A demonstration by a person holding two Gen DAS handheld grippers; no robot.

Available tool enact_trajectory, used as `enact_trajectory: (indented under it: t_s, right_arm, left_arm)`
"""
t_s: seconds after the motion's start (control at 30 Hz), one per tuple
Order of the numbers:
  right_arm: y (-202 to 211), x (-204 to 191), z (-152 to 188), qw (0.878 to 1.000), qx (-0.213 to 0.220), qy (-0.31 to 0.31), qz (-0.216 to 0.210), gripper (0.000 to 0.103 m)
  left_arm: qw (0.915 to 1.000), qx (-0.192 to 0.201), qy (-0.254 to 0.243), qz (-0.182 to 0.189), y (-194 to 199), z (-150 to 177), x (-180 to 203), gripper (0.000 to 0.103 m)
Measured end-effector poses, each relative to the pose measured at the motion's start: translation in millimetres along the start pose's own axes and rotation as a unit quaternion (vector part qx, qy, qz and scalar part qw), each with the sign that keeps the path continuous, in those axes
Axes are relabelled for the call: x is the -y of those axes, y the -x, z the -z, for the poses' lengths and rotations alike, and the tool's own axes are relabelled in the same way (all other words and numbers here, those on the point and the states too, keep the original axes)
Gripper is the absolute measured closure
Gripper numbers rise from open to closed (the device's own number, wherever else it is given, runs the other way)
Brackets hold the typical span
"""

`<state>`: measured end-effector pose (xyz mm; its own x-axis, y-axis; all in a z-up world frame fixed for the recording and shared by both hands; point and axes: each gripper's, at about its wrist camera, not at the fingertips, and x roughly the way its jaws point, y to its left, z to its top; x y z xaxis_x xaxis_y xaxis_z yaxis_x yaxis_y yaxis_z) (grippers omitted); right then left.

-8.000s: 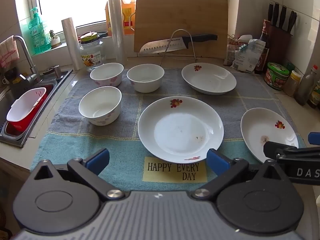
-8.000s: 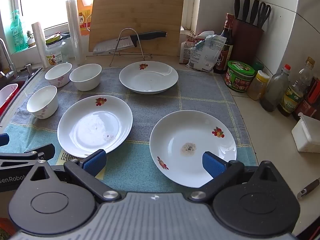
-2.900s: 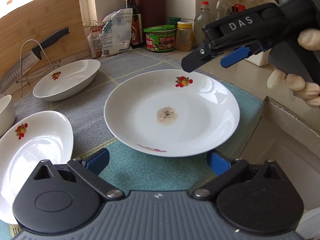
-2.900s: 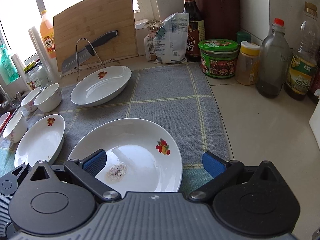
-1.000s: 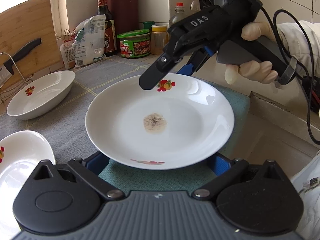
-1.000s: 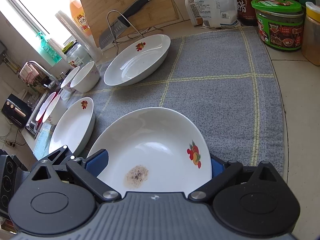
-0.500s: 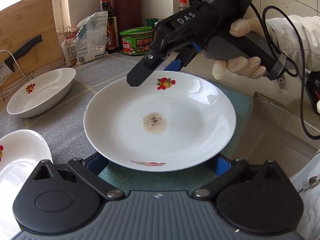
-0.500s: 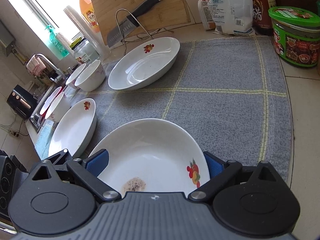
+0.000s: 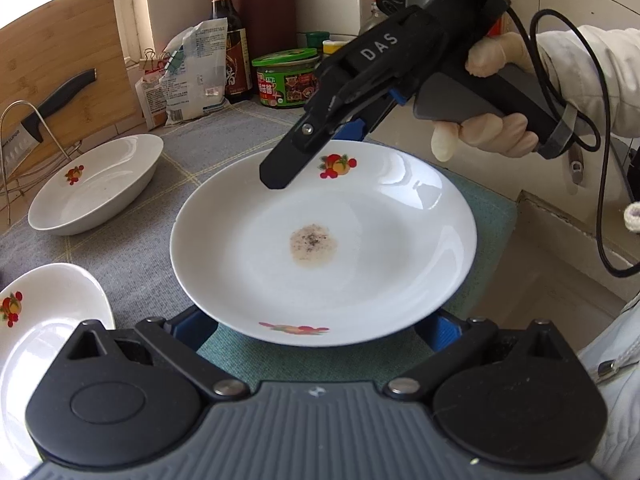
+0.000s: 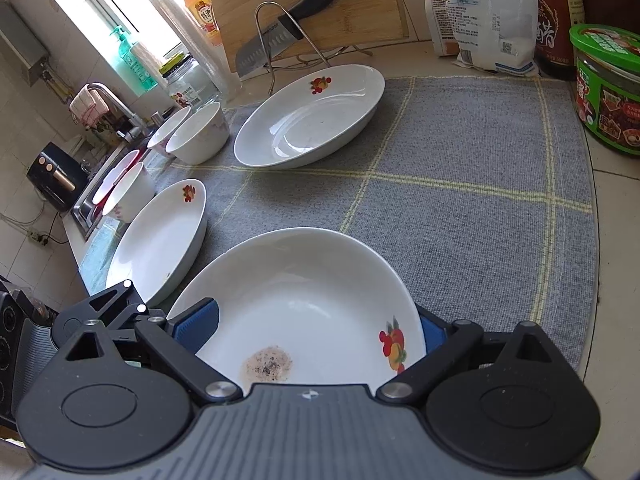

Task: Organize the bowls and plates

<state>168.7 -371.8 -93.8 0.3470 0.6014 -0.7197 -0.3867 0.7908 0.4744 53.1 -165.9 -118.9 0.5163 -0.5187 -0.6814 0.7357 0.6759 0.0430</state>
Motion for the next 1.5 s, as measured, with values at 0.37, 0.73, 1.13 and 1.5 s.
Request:
enact_trajectory:
  t_s: [0.37,0.73,1.13,1.5]
  right_arm:
    - [27.2,16.1,-23.2,1.0,0.022,0.021,0.004,0.003]
    - [34.1,56.7,-60.2,0.998,0.049,0.028,0.019,0.003]
    - [17.1,94.3,-81.4,0.998,0.051,0.024,0.029,0.003]
    - [5.5,107.7,-84.9,0.997,0.048,0.022,0.05,0.003]
  left_arm:
    - [1.0,0.002,-0.001,-0.008,-13.5,-34.3,-10.2,0.0]
    - [0.9999,0.007,0.003,-0.014,-59.4,-71.2,-25.3,0.0]
    - [0.9997,-0.007,0.002,-0.024,-100.4,-88.1,-35.6,0.0]
    - [0.9994,-0.02,0.013,-0.026,-124.0,-91.0,-40.4,0.0]
